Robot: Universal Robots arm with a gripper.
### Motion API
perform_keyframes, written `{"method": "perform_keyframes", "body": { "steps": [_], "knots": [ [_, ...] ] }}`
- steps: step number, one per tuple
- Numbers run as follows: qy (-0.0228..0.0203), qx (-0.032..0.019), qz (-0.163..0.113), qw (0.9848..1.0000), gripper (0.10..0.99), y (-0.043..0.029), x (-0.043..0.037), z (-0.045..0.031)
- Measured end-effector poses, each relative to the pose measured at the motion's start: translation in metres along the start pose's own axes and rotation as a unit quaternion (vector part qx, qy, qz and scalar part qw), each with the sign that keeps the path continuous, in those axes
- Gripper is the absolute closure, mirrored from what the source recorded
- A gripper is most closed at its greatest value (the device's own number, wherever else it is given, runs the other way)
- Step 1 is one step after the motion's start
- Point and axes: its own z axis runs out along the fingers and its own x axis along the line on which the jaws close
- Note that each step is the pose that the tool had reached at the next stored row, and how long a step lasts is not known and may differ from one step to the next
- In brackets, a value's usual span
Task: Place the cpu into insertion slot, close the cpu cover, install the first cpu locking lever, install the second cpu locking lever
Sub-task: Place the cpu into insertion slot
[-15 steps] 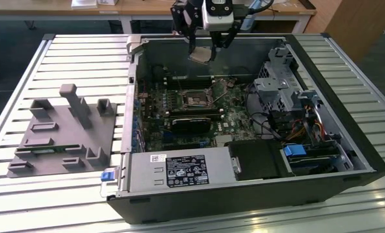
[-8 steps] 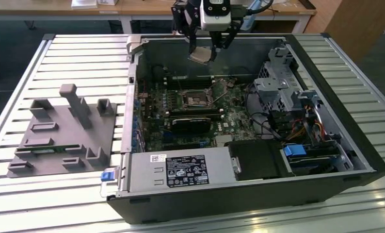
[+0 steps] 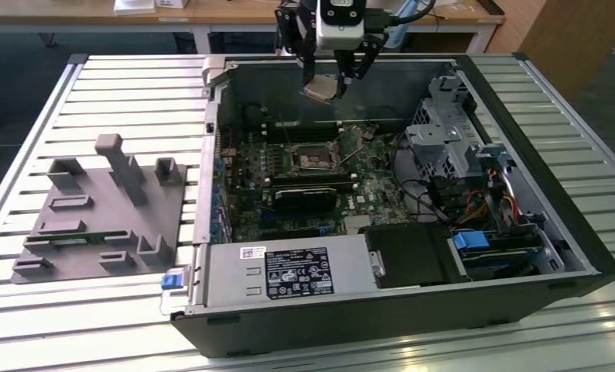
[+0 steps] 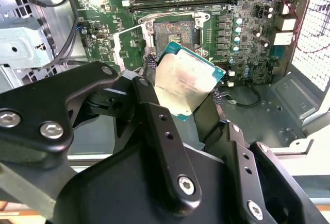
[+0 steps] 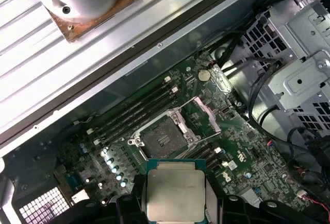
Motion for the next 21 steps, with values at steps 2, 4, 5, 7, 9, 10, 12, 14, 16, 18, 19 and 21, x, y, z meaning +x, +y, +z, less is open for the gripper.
{"method": "perform_keyframes", "body": {
  "steps": [2,4,5,7,9,10,12,14,16,18,19,21],
  "knots": [
    [-0.0006,-0.0001,0.007,1.0000,0.545,0.0000,0.0000,0.0000],
    [-0.0013,-0.0003,0.014,0.9999,0.545,0.0000,0.0000,0.0002],
    [-0.0017,-0.0004,0.018,0.9998,0.545,0.0000,0.0000,0.0004],
    [-0.0024,-0.0006,0.027,0.9996,0.545,0.0000,0.0000,0.0007],
    [-0.0033,-0.0007,0.036,0.9993,0.545,0.0000,0.0001,0.0010],
    [-0.0037,-0.0008,0.041,0.9991,0.545,0.0000,0.0001,0.0012],
    [-0.0047,-0.0010,0.052,0.9986,0.545,0.0001,0.0002,0.0016],
    [-0.0057,-0.0012,0.063,0.9980,0.545,0.0001,0.0002,0.0020],
    [-0.0067,-0.0015,0.075,0.9972,0.545,0.0002,0.0003,0.0023],
    [-0.0078,-0.0017,0.087,0.9962,0.545,0.0002,0.0003,0.0027],
    [-0.0083,-0.0018,0.092,0.9957,0.545,0.0002,0.0003,0.0028],
    [-0.0093,-0.0020,0.103,0.9946,0.545,0.0002,0.0003,0.0031]
  ]
}}
